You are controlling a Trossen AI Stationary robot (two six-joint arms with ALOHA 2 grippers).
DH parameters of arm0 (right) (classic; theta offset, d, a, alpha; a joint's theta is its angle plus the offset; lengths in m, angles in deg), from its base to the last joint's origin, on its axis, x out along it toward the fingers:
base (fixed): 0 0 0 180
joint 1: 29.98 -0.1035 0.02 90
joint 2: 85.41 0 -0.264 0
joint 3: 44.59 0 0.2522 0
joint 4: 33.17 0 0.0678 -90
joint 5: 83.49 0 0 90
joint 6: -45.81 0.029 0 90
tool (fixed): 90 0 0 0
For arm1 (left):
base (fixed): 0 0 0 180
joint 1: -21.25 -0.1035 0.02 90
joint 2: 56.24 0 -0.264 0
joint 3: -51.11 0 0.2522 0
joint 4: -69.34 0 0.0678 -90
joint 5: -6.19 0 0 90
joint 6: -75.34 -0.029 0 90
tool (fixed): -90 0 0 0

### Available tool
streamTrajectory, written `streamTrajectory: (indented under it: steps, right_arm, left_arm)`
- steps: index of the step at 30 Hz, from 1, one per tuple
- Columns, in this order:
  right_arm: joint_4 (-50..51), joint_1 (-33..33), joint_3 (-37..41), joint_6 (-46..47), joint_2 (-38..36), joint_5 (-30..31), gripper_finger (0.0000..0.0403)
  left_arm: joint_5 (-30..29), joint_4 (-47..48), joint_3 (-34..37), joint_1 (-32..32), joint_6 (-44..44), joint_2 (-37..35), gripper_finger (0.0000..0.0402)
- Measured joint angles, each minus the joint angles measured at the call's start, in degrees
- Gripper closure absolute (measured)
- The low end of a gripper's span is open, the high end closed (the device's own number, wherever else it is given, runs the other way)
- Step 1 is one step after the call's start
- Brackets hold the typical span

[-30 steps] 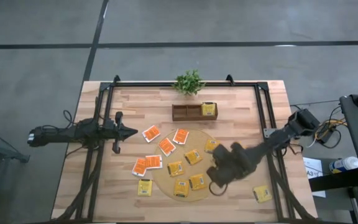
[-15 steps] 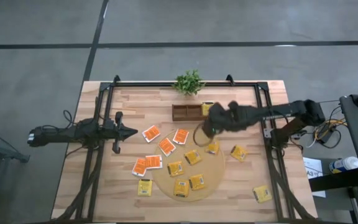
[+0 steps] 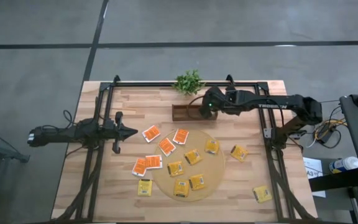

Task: Pick & Place Tea
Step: Put the yellow tea bag into the right section of the wooden organizer

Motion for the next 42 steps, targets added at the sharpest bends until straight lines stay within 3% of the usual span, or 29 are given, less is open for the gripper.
streamTrajectory:
  steps: [9,22,33,42]
  right_arm:
    - [-2.18,-0.7,0.01,13.7,5.46,0.05,0.039]
    - [-1.94,0.41,0.02,22.69,8.93,10.68,0.039]
    - [-3.19,0.48,3.19,25.29,8.98,10.39,0.039]
    - [-10.02,0.09,6.2,25.29,9.61,7.35,0.039]
  left_arm:
    - [0.0,0.01,-0.01,0.0,0.0,0.0,0.0402]
    - [-0.01,0.02,0.02,-0.02,0.02,0.0,0.0402]
    - [-0.01,0.02,-0.01,0.0,0.02,0.0,0.0402]
    - [0.01,0.04,0.0,0.0,0.02,0.0,0.0402]
